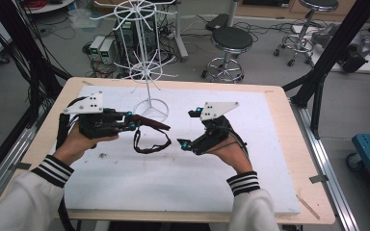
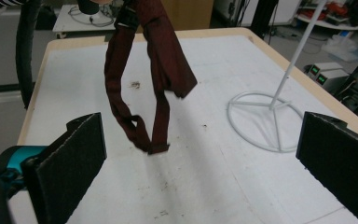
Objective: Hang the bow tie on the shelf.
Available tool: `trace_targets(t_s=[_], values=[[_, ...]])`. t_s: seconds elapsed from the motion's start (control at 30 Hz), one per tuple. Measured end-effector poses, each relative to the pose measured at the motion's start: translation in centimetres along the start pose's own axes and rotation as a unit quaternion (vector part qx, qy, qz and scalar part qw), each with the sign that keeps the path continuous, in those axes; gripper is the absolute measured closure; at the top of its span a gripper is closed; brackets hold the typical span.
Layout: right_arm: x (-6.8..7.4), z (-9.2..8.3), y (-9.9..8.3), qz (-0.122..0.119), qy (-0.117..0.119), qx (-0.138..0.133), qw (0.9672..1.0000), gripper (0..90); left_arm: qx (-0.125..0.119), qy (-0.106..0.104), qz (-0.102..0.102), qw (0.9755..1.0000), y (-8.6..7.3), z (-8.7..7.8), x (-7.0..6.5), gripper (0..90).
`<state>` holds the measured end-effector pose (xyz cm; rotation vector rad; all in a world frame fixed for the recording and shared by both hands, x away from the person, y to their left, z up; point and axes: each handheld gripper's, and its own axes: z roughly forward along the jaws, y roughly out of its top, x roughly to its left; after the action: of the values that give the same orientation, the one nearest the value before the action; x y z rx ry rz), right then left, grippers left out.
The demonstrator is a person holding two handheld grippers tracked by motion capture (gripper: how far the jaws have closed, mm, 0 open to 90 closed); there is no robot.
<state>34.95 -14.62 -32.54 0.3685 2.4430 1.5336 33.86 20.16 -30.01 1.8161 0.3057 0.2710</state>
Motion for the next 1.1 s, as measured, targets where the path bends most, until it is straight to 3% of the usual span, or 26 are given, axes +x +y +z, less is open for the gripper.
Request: trace_targets(t_s=[0.07, 0.37, 0.67, 0.9, 1.1], values=[[0.1, -0.7, -0.5, 0.012, -0.011, -0.012, 0.9998, 0.7, -0.004, 0.002, 0.0, 1.0, 0.1, -0.4, 0.3, 82.0], [0.3, -2.3, -1.5, 0.022, -0.037, -0.027, 0.9987, 0.7, -0.015, 0.021, 0.002, 0.9997, 0.9, -1.6, 1.7, 82.0], [0.7, -4.0, -3.0, 0.04, -0.07, -0.048, 0.9955, 0.7, -0.022, 0.043, 0.004, 0.9988, 1.7, -2.9, 3.3, 82.0], [1.0, -5.6, -4.3, 0.062, -0.101, -0.073, 0.9902, 0.7, -0.021, 0.053, 0.016, 0.9982, 2.6, -3.4, 4.5, 82.0], [1.7, -6.7, -4.9, 0.058, -0.124, -0.105, 0.985, 0.7, -0.016, 0.064, 0.019, 0.9977, 3.1, -3.6, 5.6, 82.0]])
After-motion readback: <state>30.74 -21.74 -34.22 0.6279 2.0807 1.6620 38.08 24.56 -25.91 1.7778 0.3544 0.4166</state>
